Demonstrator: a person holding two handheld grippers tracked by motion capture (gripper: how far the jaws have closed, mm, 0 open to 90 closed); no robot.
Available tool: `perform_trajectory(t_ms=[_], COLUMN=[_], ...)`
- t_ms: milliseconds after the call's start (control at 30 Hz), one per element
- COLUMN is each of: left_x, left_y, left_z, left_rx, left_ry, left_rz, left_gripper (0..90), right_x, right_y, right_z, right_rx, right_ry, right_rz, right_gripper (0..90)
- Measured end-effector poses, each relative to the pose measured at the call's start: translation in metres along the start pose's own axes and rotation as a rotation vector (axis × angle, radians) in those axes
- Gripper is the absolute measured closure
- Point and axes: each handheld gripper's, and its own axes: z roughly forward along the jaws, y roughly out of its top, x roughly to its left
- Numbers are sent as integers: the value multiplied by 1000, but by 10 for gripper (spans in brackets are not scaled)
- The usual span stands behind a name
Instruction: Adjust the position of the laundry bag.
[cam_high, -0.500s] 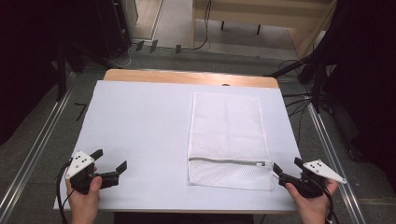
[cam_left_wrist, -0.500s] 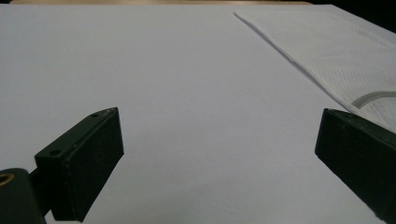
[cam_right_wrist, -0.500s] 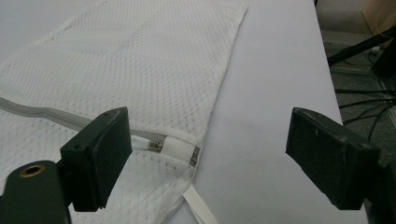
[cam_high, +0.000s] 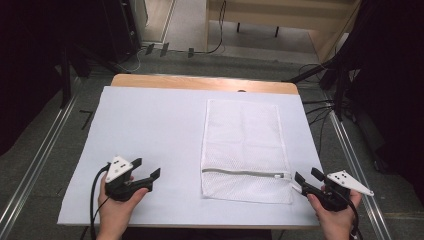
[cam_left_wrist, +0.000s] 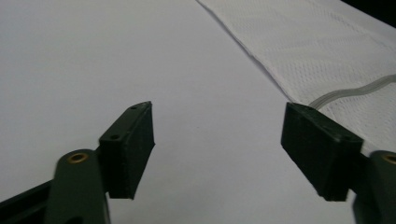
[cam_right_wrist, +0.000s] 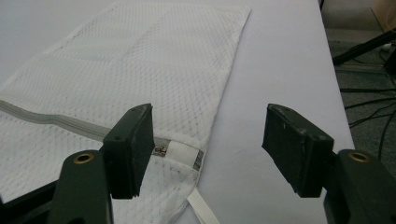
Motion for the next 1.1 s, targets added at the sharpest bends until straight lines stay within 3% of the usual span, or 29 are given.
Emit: perform_trajectory(t_ms=[67, 167, 233, 267, 300, 333, 433, 500, 600, 700, 833, 900, 933, 1000, 1100], left_x=[-4, -22, -25, -35, -35, -44, -56, -59, -75, -78, -82, -83, -84, -85, -88], left_y=[3, 16, 18, 23, 23, 27, 31, 31, 35, 37, 40, 40, 40, 39, 38], left_z=[6, 33, 37, 52, 52, 67, 87, 91, 110, 116, 134, 136, 139, 142, 146], left_rx=[15, 49, 50, 59, 59, 80, 108, 110, 137, 142, 202, 205, 217, 229, 244], left_ry=[-10, -34, -41, -61, -61, -75, -79, -80, -70, -73, -62, -61, -43, -47, -21], left_rz=[2, 1, -4, 5, 5, 14, 15, 13, 32, 26, 26, 24, 16, 5, 16], left_gripper=[309, 452, 501, 520, 531, 546, 570, 581, 594, 605, 594, 605, 619, 641, 640], right_x=[0, 0, 0, 1, 1, 2, 3, 3, 6, 8, 7, 6, 6, 6, 6], right_y=[0, -1, -1, -1, -1, -1, -2, -2, -2, -2, -2, -3, -3, -3, -3], right_z=[1, 2, 1, 1, 1, 2, 3, 3, 3, 3, 4, 4, 3, 4, 6], right_rx=[1, 6, 4, 3, 3, 1, 6, 9, 13, 15, 14, 14, 15, 17, 22], right_ry=[2, 7, 9, 11, 11, 17, 17, 16, 4, 9, 8, 10, 10, 12, 13], right_rz=[1, 4, 1, -1, -1, -6, -4, -8, -34, -37, -34, -33, -28, -27, -29], right_gripper=[350, 354, 355, 357, 357, 359, 360, 360, 361, 360, 360, 360, 360, 359, 360])
